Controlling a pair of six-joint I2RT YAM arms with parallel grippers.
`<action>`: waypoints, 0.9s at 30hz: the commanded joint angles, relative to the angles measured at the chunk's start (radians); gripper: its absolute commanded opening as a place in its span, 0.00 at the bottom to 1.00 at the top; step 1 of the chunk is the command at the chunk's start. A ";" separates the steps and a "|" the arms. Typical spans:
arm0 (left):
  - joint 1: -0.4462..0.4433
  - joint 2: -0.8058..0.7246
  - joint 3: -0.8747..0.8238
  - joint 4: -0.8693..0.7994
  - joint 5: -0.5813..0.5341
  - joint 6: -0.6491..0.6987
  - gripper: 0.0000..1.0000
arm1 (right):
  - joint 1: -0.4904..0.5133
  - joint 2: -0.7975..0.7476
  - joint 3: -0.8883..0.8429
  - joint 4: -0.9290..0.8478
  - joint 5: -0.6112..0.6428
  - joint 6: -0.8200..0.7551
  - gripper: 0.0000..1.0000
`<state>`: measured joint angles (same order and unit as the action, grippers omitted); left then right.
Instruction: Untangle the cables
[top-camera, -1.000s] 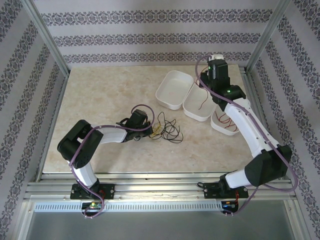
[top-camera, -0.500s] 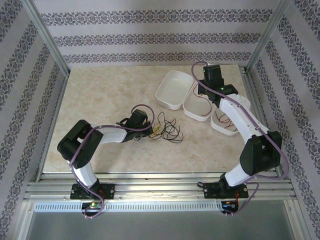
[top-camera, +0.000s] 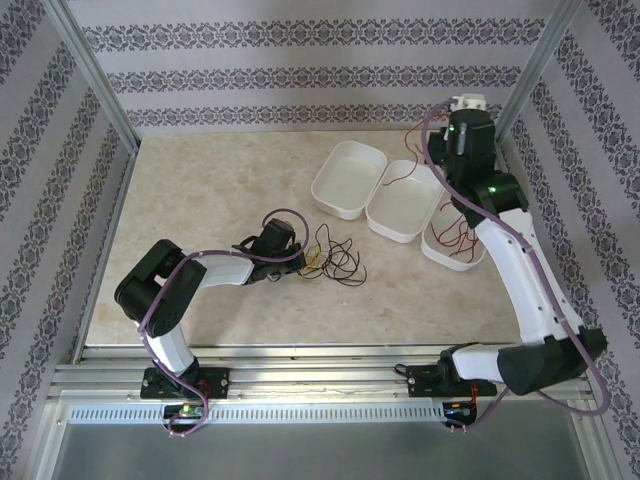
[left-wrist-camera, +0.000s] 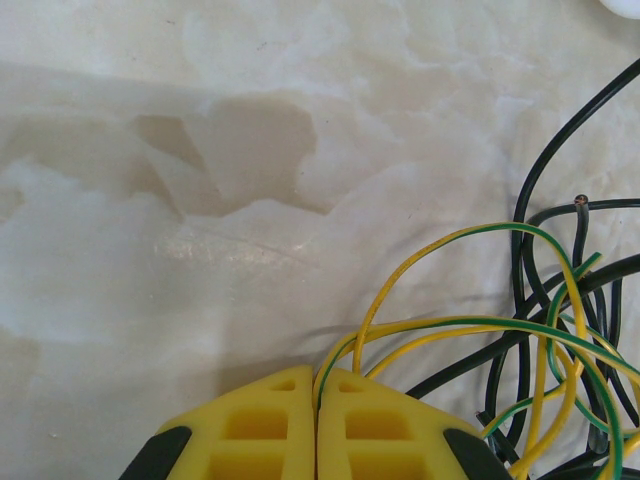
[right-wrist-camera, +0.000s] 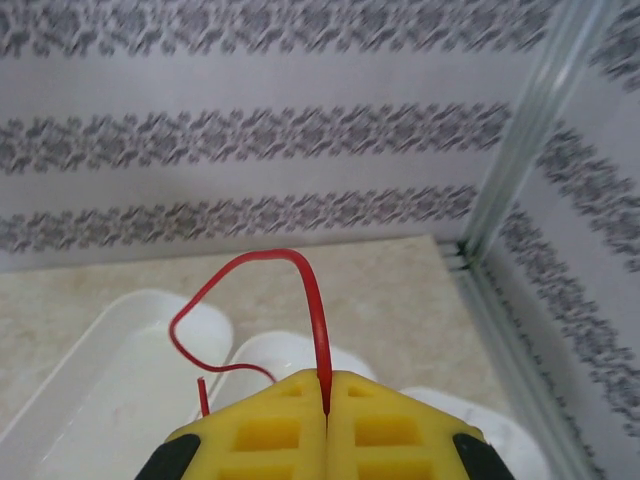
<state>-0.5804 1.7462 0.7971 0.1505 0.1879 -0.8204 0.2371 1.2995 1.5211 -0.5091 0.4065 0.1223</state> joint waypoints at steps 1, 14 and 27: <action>0.008 0.042 -0.002 -0.020 0.007 -0.003 0.00 | -0.038 -0.041 0.011 -0.047 0.108 -0.055 0.00; 0.008 0.040 -0.002 -0.023 0.008 -0.003 0.00 | -0.225 -0.169 -0.203 -0.051 0.100 0.014 0.00; 0.008 0.025 -0.023 -0.016 -0.003 -0.008 0.00 | -0.280 -0.099 -0.353 0.015 0.007 0.087 0.00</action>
<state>-0.5804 1.7462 0.7971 0.1509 0.1875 -0.8204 -0.0376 1.1931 1.1843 -0.5323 0.4435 0.1745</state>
